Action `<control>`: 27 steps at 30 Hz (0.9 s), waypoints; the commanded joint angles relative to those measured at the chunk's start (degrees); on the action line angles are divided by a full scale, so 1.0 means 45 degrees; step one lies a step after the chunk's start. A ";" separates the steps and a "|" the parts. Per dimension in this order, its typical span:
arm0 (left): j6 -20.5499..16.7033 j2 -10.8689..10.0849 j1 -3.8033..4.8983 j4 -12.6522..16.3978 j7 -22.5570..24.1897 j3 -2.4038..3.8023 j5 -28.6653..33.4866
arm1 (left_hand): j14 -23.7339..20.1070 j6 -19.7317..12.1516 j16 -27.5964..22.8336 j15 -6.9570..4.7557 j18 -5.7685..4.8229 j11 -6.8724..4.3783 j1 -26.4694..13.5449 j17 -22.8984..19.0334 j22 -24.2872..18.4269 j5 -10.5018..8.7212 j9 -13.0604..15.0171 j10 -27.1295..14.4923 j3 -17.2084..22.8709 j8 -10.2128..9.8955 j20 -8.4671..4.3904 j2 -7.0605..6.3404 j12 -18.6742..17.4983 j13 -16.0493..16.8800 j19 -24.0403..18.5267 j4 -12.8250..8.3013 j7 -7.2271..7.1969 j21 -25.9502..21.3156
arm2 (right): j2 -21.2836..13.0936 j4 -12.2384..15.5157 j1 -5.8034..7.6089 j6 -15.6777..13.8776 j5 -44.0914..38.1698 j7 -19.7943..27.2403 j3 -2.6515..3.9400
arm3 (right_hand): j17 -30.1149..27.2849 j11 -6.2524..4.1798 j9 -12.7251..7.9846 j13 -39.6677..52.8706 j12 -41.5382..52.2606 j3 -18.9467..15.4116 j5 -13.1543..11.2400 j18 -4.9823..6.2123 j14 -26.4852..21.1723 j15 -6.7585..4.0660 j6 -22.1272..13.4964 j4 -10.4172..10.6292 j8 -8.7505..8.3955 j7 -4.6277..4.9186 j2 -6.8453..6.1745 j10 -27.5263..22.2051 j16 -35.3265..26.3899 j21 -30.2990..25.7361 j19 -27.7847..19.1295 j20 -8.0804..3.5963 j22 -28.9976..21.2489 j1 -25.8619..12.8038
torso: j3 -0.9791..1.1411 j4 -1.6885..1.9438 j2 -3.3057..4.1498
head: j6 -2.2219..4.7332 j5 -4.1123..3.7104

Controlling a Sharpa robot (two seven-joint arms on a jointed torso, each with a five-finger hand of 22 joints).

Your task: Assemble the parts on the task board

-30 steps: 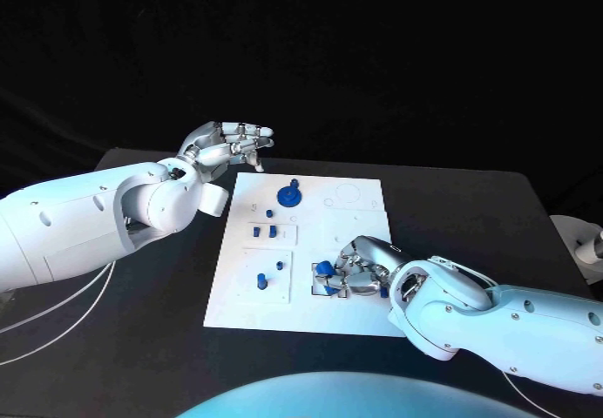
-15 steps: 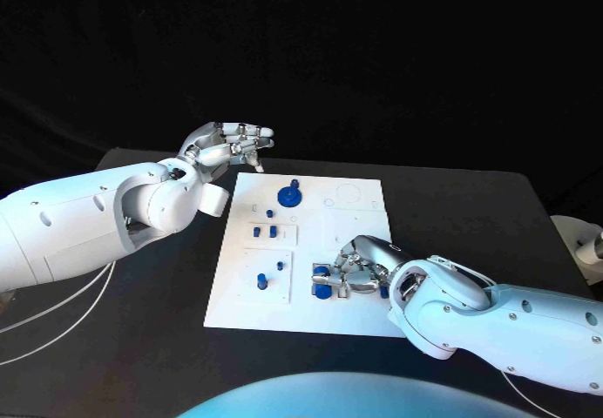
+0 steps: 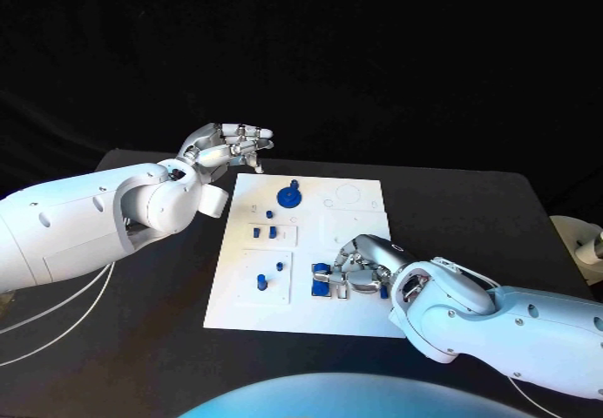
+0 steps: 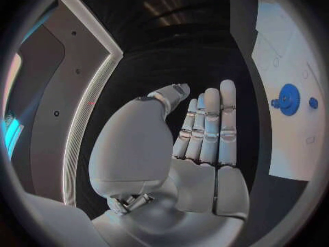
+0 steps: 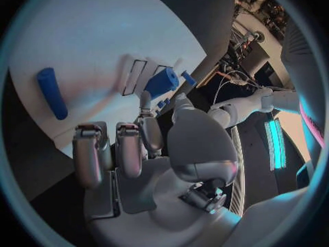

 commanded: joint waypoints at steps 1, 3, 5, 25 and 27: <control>0.0223 -0.0010 0.0010 0.0040 0.0026 0.0010 0.0048 | -0.0116 -0.0071 0.0075 0.0012 0.0084 -0.0003 0.0060 -0.0021 0.0011 0.0034 0.0004 -0.0131 0.0038 0.0073 0.0089 0.0097 0.0073 0.0016 -0.0012 -0.0028 -0.0019 -0.0022 | -0.0175 0.0247 -0.0023 -0.0127 -0.0336 0.0289 -0.0001 | 0.1658 0.0010 0.0002 0.0330 0.0076 0.0029 0.0130 -0.0190 0.1046 -0.0038 -0.0057 -0.0024 0.0051 -0.0029 0.0000 0.0097 0.0044 0.0087 0.1211 -0.0099 0.3193 0.0343 | 0.0009 -0.0002 0.0000 | 0.0008 0.0018; 0.0222 -0.0019 0.0010 0.0042 0.0024 0.0009 0.0048 | -0.0116 -0.0071 0.0075 0.0012 0.0084 -0.0003 0.0060 -0.0021 0.0011 0.0034 0.0004 -0.0131 0.0038 0.0073 0.0089 0.0097 0.0073 0.0016 -0.0012 -0.0028 -0.0019 -0.0022 | -0.0283 0.0349 -0.0026 -0.0083 -0.0358 0.0341 -0.0001 | 0.1717 -0.0008 -0.0010 0.0424 0.0170 0.0059 0.0466 -0.0200 0.1057 -0.0065 -0.0049 -0.0071 0.0074 -0.0053 -0.0026 0.0157 0.0064 0.0131 0.1224 -0.0110 0.3211 0.0944 | 0.0001 -0.0013 -0.0004 | 0.0018 0.0024; 0.0224 -0.0027 0.0010 0.0045 0.0024 0.0009 0.0048 | -0.0116 -0.0071 0.0075 0.0012 0.0084 -0.0003 0.0060 -0.0021 0.0011 0.0034 0.0004 -0.0131 0.0038 0.0073 0.0089 0.0097 0.0073 0.0016 -0.0012 -0.0028 -0.0019 -0.0022 | -0.0361 0.0413 -0.0029 0.0005 -0.0372 0.0379 -0.0001 | 0.1787 -0.0038 -0.0039 0.0525 0.0273 0.0132 0.0602 -0.0215 0.1070 -0.0077 -0.0039 -0.0110 0.0084 -0.0077 0.0001 0.0224 0.0087 0.0201 0.1244 -0.0138 0.3237 0.1626 | 0.0003 -0.0018 -0.0007 | 0.0021 0.0028; 0.0227 -0.0026 0.0009 0.0046 0.0020 0.0009 0.0048 | -0.0118 -0.0072 0.0080 0.0013 0.0082 -0.0001 0.0068 -0.0029 0.0016 0.0033 0.0006 -0.0141 0.0052 0.0084 0.0088 0.0109 0.0101 0.0021 -0.0011 -0.0032 -0.0016 -0.0016 | -0.0118 0.0041 -0.0041 0.0703 -0.0482 0.0266 -0.0002 | 0.1863 -0.0061 -0.0122 0.0663 0.0396 0.0129 0.0593 -0.0228 0.1082 -0.0097 0.0021 -0.0070 0.0086 -0.0101 0.0089 0.0306 0.0111 0.0259 0.1262 -0.0156 0.3260 0.2449 | -0.0017 0.0018 0.0001 | -0.0027 0.0042; 0.0229 -0.0029 0.0009 0.0048 0.0018 0.0009 0.0048 | -0.0118 -0.0071 0.0084 0.0015 0.0081 0.0002 0.0058 -0.0032 0.0018 0.0033 0.0007 -0.0144 0.0056 0.0089 0.0089 0.0121 0.0114 0.0023 -0.0011 -0.0022 -0.0013 -0.0014 | -0.0102 -0.0020 -0.0041 0.0740 -0.0510 0.0235 -0.0002 | 0.1855 -0.0064 -0.0128 0.0675 0.0408 0.0137 0.0604 -0.0228 0.1080 -0.0099 0.0029 -0.0064 0.0087 -0.0104 0.0124 0.0313 0.0108 0.0262 0.1263 -0.0157 0.3261 0.2489 | -0.0016 0.0014 -0.0002 | -0.0033 0.0059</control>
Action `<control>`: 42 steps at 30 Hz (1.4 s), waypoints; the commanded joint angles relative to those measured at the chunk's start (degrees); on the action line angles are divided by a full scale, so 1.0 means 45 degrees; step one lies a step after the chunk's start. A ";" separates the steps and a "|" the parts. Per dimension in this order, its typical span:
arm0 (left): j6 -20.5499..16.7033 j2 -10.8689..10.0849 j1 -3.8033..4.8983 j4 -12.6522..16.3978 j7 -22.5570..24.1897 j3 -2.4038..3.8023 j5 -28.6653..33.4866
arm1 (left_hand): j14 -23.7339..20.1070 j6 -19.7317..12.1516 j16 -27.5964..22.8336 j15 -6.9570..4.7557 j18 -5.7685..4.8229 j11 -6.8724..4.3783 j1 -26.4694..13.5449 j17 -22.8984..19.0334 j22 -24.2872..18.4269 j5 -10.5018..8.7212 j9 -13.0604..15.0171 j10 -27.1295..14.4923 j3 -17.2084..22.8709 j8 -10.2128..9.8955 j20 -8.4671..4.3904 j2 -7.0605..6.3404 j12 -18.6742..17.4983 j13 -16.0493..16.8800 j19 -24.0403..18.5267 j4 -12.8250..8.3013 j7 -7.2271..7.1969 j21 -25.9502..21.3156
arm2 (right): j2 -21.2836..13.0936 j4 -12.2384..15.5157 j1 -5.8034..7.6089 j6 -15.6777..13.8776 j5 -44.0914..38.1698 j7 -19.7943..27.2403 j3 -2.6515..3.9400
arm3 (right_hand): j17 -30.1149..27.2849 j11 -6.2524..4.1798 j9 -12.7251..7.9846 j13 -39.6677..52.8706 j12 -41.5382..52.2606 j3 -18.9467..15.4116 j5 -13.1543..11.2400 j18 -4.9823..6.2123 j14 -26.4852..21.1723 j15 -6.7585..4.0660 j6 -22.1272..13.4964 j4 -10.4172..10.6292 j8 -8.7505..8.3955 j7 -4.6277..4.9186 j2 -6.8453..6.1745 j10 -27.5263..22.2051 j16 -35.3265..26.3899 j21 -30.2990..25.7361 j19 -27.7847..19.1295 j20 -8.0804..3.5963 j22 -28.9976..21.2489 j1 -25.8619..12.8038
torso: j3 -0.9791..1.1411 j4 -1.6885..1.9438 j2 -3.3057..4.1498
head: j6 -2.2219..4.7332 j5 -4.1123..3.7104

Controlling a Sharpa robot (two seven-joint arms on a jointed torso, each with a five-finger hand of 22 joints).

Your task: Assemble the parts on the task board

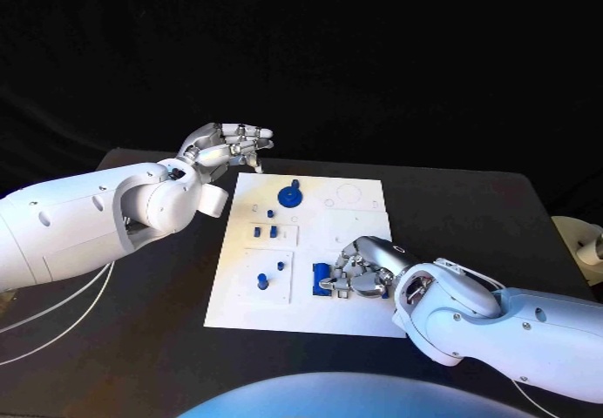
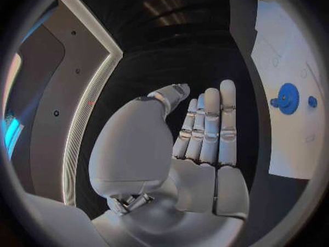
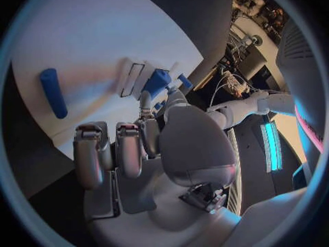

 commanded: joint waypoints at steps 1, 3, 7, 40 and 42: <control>0.0203 0.0008 0.0009 0.0042 0.0055 0.0011 0.0048 | -0.0114 -0.0071 0.0084 0.0011 0.0081 0.0001 0.0053 -0.0022 0.0018 0.0034 0.0008 -0.0051 0.0055 0.0084 0.0089 0.0116 0.0056 0.0013 -0.0012 -0.0023 -0.0013 -0.0014 | 0.0025 -0.0098 -0.0016 0.0437 -0.0273 -0.0042 -0.0003 | 0.1856 0.0013 -0.0014 0.0625 0.0054 0.0053 0.0045 -0.0230 0.1080 -0.0100 0.0029 0.0022 0.0070 -0.0105 -0.0005 0.0078 0.0059 0.0058 0.1265 -0.0066 0.3267 0.0149 | -0.0005 0.0000 -0.0002 | -0.0015 0.0024; 0.0207 0.0003 0.0009 0.0043 0.0053 0.0011 0.0048 | -0.0114 -0.0071 0.0084 0.0011 0.0081 0.0001 0.0053 -0.0022 0.0018 0.0034 0.0008 -0.0051 0.0055 0.0084 0.0089 0.0116 0.0056 0.0013 -0.0012 -0.0023 -0.0013 -0.0014 | 0.0028 -0.0126 -0.0016 0.0461 -0.0300 -0.0057 -0.0003 | 0.1856 0.0013 -0.0014 0.0625 0.0054 0.0053 0.0045 -0.0230 0.1080 -0.0100 0.0029 0.0022 0.0070 -0.0105 -0.0005 0.0078 0.0059 0.0058 0.1265 -0.0066 0.3267 0.0149 | -0.0001 0.0002 -0.0003 | -0.0019 0.0032; 0.0212 -0.0012 0.0009 0.0044 0.0045 0.0011 0.0048 | -0.0114 -0.0071 0.0084 0.0011 0.0081 0.0001 0.0053 -0.0022 0.0018 0.0034 0.0008 -0.0051 0.0055 0.0084 0.0089 0.0116 0.0056 0.0013 -0.0012 -0.0023 -0.0013 -0.0014 | 0.0014 -0.0134 -0.0016 0.0539 -0.0338 -0.0053 -0.0003 | 0.1869 0.0006 -0.0031 0.0643 0.0068 0.0065 0.0074 -0.0236 0.1082 -0.0106 0.0037 0.0015 0.0066 -0.0115 0.0040 0.0087 0.0063 0.0083 0.1272 -0.0070 0.3276 0.0264 | 0.0004 -0.0011 -0.0005 | -0.0010 0.0039; 0.0282 0.0037 -0.0009 -0.0032 0.0068 -0.0031 0.0049 | -0.0114 -0.0071 0.0084 0.0011 0.0081 0.0001 0.0053 -0.0022 0.0018 0.0034 0.0008 -0.0051 0.0055 0.0084 0.0089 0.0116 0.0056 0.0013 -0.0012 -0.0023 -0.0013 -0.0014 | -0.3003 0.0513 0.0075 0.0106 -0.0260 0.0874 -0.0001 | 0.1867 0.0398 -0.0567 0.0075 -0.0829 -0.0243 0.0134 -0.0181 0.1069 0.0211 -0.0836 0.0009 -0.0834 0.0363 -0.0052 -0.0392 0.0049 -0.0188 0.1195 0.0165 0.3194 0.1310 | 0.0071 -0.0126 -0.0039 | 0.0206 -0.0398; 0.0290 0.0042 -0.0010 -0.0029 0.0067 -0.0033 0.0049 | -0.0114 -0.0071 0.0084 0.0011 0.0081 0.0001 0.0053 -0.0022 0.0018 0.0034 0.0008 -0.0051 0.0055 0.0084 0.0089 0.0116 0.0056 0.0013 -0.0012 -0.0023 -0.0013 -0.0014 | -0.3156 0.0537 -0.0023 0.0202 -0.0499 0.0725 -0.0015 | 0.1902 0.0399 -0.0570 0.0083 -0.0819 -0.0248 0.0134 -0.0191 0.1075 0.0214 -0.0821 0.0008 -0.0835 0.0362 -0.0054 -0.0387 0.0060 -0.0142 0.1208 0.0169 0.3209 0.1323 | 0.0084 -0.0138 -0.0035 | 0.0203 -0.0418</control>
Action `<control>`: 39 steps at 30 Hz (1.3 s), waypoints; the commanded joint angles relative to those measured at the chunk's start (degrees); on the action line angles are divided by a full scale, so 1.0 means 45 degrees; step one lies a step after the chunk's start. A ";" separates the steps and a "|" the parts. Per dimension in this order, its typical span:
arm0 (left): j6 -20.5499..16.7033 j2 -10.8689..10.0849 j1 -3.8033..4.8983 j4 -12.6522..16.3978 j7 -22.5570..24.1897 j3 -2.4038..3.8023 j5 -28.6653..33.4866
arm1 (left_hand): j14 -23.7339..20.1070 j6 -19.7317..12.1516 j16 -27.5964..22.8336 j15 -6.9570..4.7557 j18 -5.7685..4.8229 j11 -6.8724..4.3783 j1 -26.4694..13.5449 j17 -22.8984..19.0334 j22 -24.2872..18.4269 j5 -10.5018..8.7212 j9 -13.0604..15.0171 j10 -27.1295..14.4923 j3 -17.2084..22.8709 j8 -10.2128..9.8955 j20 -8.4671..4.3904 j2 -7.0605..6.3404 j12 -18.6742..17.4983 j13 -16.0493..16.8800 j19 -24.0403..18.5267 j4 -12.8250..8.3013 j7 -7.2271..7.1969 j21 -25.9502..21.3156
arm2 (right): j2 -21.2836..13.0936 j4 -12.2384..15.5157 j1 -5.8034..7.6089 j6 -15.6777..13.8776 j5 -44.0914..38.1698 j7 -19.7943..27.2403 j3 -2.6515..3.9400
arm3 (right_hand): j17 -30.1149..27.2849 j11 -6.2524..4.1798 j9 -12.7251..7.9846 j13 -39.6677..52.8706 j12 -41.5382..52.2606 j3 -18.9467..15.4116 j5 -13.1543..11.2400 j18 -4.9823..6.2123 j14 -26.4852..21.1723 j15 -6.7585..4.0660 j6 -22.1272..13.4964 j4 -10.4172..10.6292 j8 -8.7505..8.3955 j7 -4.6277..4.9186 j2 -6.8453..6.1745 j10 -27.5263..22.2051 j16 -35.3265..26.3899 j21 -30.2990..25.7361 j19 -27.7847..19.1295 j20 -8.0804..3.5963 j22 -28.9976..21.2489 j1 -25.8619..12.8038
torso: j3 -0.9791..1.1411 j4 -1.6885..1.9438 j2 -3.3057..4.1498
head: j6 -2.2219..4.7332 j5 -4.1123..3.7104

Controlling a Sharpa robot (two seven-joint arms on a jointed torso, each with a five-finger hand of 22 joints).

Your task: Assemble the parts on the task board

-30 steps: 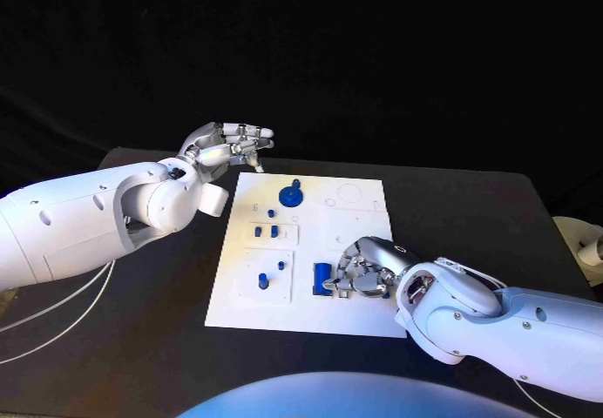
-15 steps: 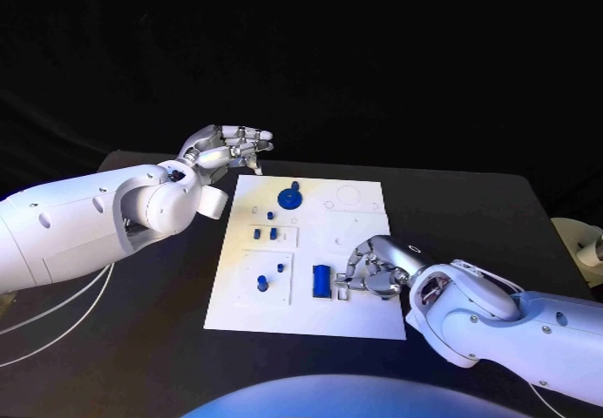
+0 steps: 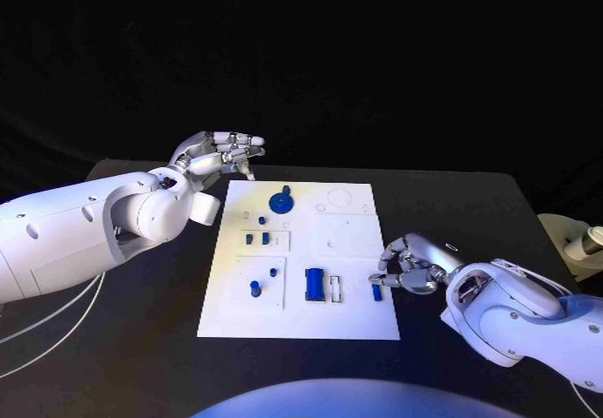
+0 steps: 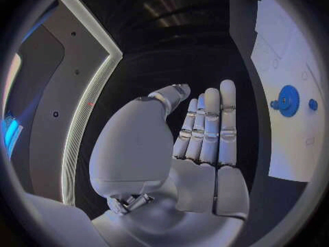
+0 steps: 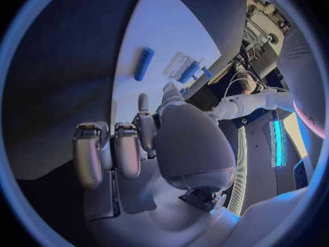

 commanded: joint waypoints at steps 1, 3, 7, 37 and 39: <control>0.0242 0.0033 0.0002 0.0018 0.0090 0.0005 0.0049 | -0.0072 -0.0071 0.0084 -0.0030 0.0081 0.0001 0.0005 -0.0013 0.0018 0.0034 0.0008 -0.0053 0.0056 0.0040 0.0089 0.0069 0.0056 0.0018 -0.0011 -0.0022 -0.0013 -0.0014 | -0.0159 0.0074 -0.0145 0.0577 -0.0747 -0.0220 -0.0017 | 0.1908 0.0011 -0.0019 -0.0401 -0.0029 -0.0068 -0.0074 -0.0195 0.1076 0.0119 -0.0037 -0.0006 -0.0044 0.0023 -0.0036 -0.0028 0.0063 0.0097 0.1215 0.0079 0.3213 0.0144 | 0.0033 -0.0036 0.0012 | -0.0003 -0.0056; 0.0245 0.0034 0.0002 0.0022 0.0088 0.0004 0.0049 | -0.0072 -0.0071 0.0084 -0.0030 0.0081 0.0001 0.0005 -0.0013 0.0018 0.0034 0.0008 -0.0053 0.0056 0.0040 0.0089 0.0069 0.0056 0.0018 -0.0011 -0.0022 -0.0013 -0.0014 | -0.0224 0.0082 -0.0216 0.0625 -0.0877 -0.0333 -0.0024 | 0.1914 0.0011 -0.0022 -0.0399 -0.0027 -0.0083 -0.0083 -0.0196 0.1077 0.0121 -0.0010 0.0001 -0.0042 0.0022 -0.0039 -0.0025 0.0065 0.0103 0.1217 0.0083 0.3215 0.0143 | 0.0031 -0.0042 0.0015 | -0.0012 -0.0059; 0.0254 0.0035 0.0001 0.0022 0.0087 0.0002 0.0049 | -0.0072 -0.0071 0.0084 -0.0030 0.0081 0.0001 0.0005 -0.0013 0.0018 0.0034 0.0008 -0.0053 0.0056 0.0040 0.0089 0.0069 0.0056 0.0018 -0.0011 -0.0022 -0.0013 -0.0014 | -0.0266 0.0081 -0.0334 0.0688 -0.1114 -0.0563 -0.0037 | 0.1919 0.0000 -0.0035 -0.0392 -0.0021 -0.0145 -0.0097 -0.0199 0.1078 0.0119 0.0135 0.0024 -0.0028 -0.0001 -0.0020 -0.0012 0.0067 0.0117 0.1221 0.0097 0.3220 0.0134 | 0.0023 -0.0031 0.0014 | -0.0033 -0.0079; 0.0325 -0.0085 0.0003 0.0129 0.0000 0.0002 0.0049 | -0.0082 -0.0082 0.0109 -0.0014 0.0074 0.0009 -0.0089 -0.0045 0.0022 0.0036 0.0014 -0.0105 0.0072 0.0076 0.0104 0.0113 0.0161 0.0032 -0.0026 0.0053 -0.0008 -0.0017 | 0.0935 -0.0734 -0.0747 0.0961 -0.2142 -0.1489 -0.0056 | 0.1931 -0.0232 -0.0246 -0.0350 -0.0037 0.0578 -0.1501 -0.0205 0.1077 -0.0079 0.0604 -0.0276 -0.0221 -0.0254 0.0679 0.0041 0.0063 0.0148 0.1232 -0.0045 0.3236 0.1708 | 0.0001 -0.0009 0.0011 | -0.0258 0.0019; 0.0331 -0.0090 0.0004 0.0135 -0.0010 0.0003 0.0049 | -0.0082 -0.0082 0.0109 -0.0014 0.0074 0.0009 -0.0089 -0.0045 0.0022 0.0036 0.0014 -0.0105 0.0072 0.0076 0.0104 0.0113 0.0161 0.0032 -0.0026 0.0053 -0.0008 -0.0017 | 0.1006 -0.0787 -0.0781 0.1074 -0.2310 -0.1562 -0.0057 | 0.1944 -0.0289 -0.0282 -0.0340 -0.0040 0.0975 -0.1553 -0.0206 0.1079 -0.0123 0.0643 -0.0515 -0.0258 -0.0320 0.0744 0.0032 0.0065 0.0151 0.1233 -0.0069 0.3238 0.2341 | 0.0006 -0.0004 0.0002 | -0.0281 0.0025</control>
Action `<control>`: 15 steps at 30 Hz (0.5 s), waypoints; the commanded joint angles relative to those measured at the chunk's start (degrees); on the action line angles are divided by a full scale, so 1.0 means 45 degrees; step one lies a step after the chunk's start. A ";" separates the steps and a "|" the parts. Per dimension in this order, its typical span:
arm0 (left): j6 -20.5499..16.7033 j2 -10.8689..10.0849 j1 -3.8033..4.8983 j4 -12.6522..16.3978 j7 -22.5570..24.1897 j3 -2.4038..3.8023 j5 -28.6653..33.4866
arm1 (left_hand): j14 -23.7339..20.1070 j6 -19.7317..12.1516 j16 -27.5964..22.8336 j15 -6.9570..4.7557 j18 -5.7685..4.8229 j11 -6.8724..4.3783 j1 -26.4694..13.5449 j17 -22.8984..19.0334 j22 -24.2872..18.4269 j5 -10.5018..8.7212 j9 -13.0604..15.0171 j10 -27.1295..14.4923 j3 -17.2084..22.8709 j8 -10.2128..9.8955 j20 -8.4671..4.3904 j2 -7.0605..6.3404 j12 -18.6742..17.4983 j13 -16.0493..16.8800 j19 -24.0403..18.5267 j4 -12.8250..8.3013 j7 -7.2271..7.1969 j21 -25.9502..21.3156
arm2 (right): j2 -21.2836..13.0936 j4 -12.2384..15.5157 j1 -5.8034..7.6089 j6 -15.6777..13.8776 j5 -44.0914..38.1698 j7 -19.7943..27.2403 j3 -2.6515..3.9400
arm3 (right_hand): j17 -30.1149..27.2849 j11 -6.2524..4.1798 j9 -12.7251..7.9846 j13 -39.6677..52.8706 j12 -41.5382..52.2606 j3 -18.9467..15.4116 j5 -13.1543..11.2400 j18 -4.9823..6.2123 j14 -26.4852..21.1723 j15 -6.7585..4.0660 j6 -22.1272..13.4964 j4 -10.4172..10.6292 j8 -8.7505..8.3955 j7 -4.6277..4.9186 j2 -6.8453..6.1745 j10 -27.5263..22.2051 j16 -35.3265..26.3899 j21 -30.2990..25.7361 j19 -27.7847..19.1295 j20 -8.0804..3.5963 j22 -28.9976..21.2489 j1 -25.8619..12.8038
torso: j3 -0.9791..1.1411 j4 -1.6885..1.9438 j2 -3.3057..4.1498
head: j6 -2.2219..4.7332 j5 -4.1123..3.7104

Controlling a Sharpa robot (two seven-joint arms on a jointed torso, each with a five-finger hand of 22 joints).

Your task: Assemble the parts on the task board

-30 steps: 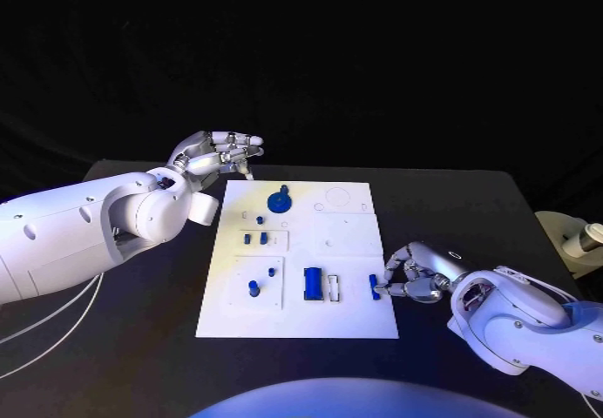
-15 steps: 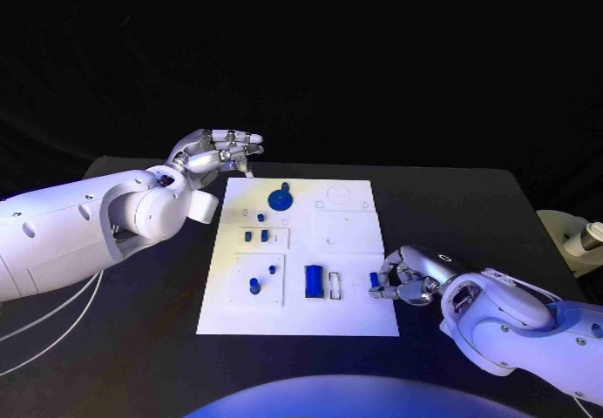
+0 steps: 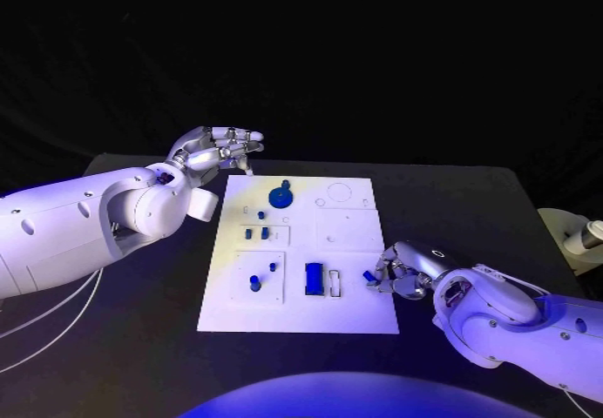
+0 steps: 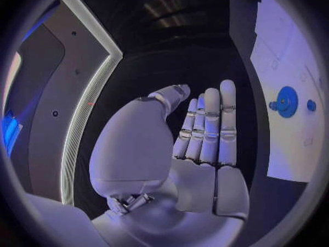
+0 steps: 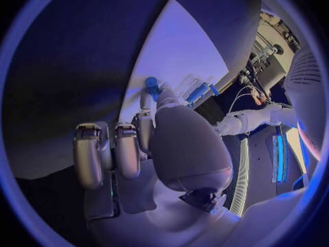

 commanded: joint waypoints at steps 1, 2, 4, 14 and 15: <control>0.0229 0.0005 0.0008 0.0048 0.0018 0.0013 0.0049 | -0.0082 -0.0082 0.0059 -0.0014 0.0074 0.0009 -0.0038 -0.0015 0.0012 0.0036 0.0014 -0.0106 0.0036 0.0076 0.0103 0.0062 0.0057 0.0011 -0.0027 0.0017 -0.0008 -0.0017 | 0.0123 -0.0160 -0.0142 0.0685 -0.0811 -0.0510 -0.0067 | 0.1939 -0.0158 -0.0246 -0.2117 -0.0138 0.0652 -0.0271 -0.0206 0.1095 -0.0156 0.0074 -0.0330 -0.0093 -0.0145 0.0466 0.0005 0.0066 0.0043 0.1234 -0.0089 0.3246 0.1375 | 0.0008 0.0000 -0.0024 | -0.0038 0.0026; 0.0231 0.0004 0.0008 0.0049 0.0015 0.0013 0.0049 | -0.0082 -0.0082 0.0059 -0.0014 0.0074 0.0009 -0.0038 -0.0015 0.0012 0.0036 0.0014 -0.0106 0.0036 0.0076 0.0103 0.0062 0.0057 0.0011 -0.0027 0.0017 -0.0008 -0.0017 | 0.0145 -0.0173 -0.0154 0.0724 -0.0863 -0.0533 -0.0067 | 0.1941 -0.0166 -0.0268 -0.2124 -0.0158 0.0842 -0.0337 -0.0208 0.1096 -0.0162 0.0095 -0.0402 -0.0115 -0.0152 0.0473 -0.0007 0.0066 0.0051 0.1237 -0.0100 0.3249 0.1585 | 0.0008 0.0003 -0.0025 | -0.0030 0.0029; 0.0237 0.0001 0.0009 0.0049 0.0007 0.0013 0.0048 | -0.0083 -0.0085 0.0062 -0.0013 0.0074 0.0009 -0.0047 -0.0018 0.0012 0.0038 0.0014 -0.0114 0.0041 0.0079 0.0105 0.0072 0.0067 0.0012 -0.0028 0.0027 -0.0007 -0.0019 | 0.0180 -0.0188 -0.0172 0.0786 -0.0950 -0.0585 -0.0068 | 0.1946 -0.0138 -0.0344 -0.2115 -0.0178 0.1567 -0.0168 -0.0210 0.1095 -0.0153 0.0201 -0.0475 -0.0193 -0.0112 0.0303 -0.0010 0.0063 0.0060 0.1240 -0.0131 0.3253 0.1989 | 0.0007 -0.0003 -0.0033 | -0.0022 0.0044; 0.0295 -0.0021 0.0009 0.0055 -0.0049 0.0013 0.0044 | -0.0084 -0.0086 0.0064 -0.0013 0.0074 0.0009 -0.0048 -0.0020 0.0012 0.0040 0.0014 -0.0117 0.0044 0.0081 0.0105 0.0075 0.0071 0.0012 -0.0029 0.0029 -0.0007 -0.0020 | 0.0230 -0.0047 -0.0210 0.0506 -0.1043 -0.0866 -0.0067 | 0.2015 -0.0115 -0.0019 -0.1983 -0.0082 0.5281 0.0686 -0.0221 0.1109 -0.0159 0.0273 -0.0474 0.0077 -0.0133 -0.1212 0.0179 0.0074 0.0103 0.1255 -0.0098 0.3269 0.1155 | 0.0009 -0.0030 -0.0036 | -0.0004 0.0072; 0.0297 -0.0023 0.0009 0.0055 -0.0050 0.0013 0.0043 | -0.0084 -0.0086 0.0064 -0.0013 0.0074 0.0009 -0.0048 -0.0020 0.0012 0.0040 0.0014 -0.0117 0.0044 0.0081 0.0105 0.0075 0.0071 0.0012 -0.0029 0.0029 -0.0007 -0.0020 | 0.0225 -0.0009 -0.0211 0.0392 -0.1001 -0.0861 -0.0066 | 0.2030 -0.0133 0.0001 -0.1964 -0.0059 0.5402 0.0714 -0.0222 0.1112 -0.0145 0.0223 -0.0498 0.0079 -0.0129 -0.1324 0.0195 0.0079 0.0109 0.1257 -0.0103 0.3271 0.1071 | 0.0012 -0.0031 -0.0033 | -0.0001 0.0073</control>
